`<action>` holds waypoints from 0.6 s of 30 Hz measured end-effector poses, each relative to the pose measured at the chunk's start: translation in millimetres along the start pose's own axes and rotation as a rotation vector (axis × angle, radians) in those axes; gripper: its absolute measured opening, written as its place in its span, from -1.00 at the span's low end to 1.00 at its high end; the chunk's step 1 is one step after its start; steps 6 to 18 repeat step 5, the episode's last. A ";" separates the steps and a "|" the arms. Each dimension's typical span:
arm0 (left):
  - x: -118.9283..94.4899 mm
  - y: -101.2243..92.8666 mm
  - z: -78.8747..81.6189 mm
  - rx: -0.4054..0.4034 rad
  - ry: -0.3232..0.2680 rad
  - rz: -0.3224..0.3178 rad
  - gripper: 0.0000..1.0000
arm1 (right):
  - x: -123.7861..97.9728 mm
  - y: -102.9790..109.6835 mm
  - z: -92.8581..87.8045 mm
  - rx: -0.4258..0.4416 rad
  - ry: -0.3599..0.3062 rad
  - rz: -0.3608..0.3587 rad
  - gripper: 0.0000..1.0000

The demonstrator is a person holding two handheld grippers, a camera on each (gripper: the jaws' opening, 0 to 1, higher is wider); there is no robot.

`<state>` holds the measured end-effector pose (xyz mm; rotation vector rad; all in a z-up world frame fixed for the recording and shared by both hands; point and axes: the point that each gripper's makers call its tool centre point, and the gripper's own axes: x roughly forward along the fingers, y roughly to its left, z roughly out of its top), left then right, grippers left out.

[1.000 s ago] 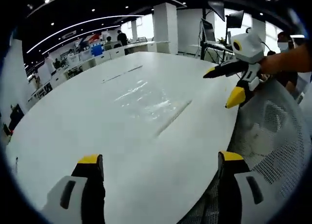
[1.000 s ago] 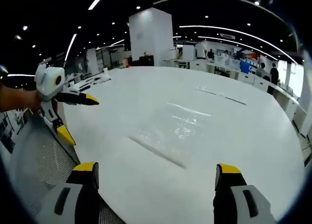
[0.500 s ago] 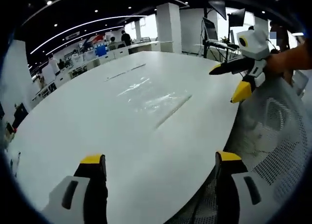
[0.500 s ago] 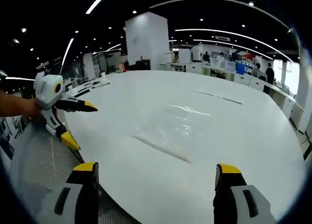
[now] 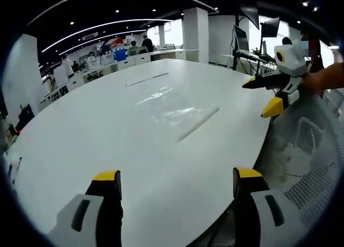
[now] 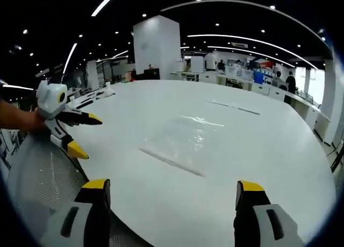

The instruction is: Open the resealable bag by pulling the two sides of the seal apart until the entire bag opening is separated and visibly accessible.

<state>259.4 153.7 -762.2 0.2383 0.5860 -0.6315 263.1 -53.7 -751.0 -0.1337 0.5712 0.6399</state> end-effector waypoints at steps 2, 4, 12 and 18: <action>1.0 -2.7 -3.5 0.028 0.013 0.000 0.64 | -0.2 0.0 -0.4 0.008 -0.003 -0.001 0.94; 2.4 -5.7 -6.7 0.046 0.029 -0.005 0.65 | 0.0 -0.2 -1.3 0.006 -0.001 -0.003 0.94; 3.4 -5.8 -7.7 0.051 0.034 -0.007 0.64 | 0.4 0.0 -1.9 0.002 0.003 -0.003 0.94; 3.4 -5.8 -7.7 0.051 0.034 -0.007 0.64 | 0.4 0.0 -1.9 0.002 0.003 -0.003 0.94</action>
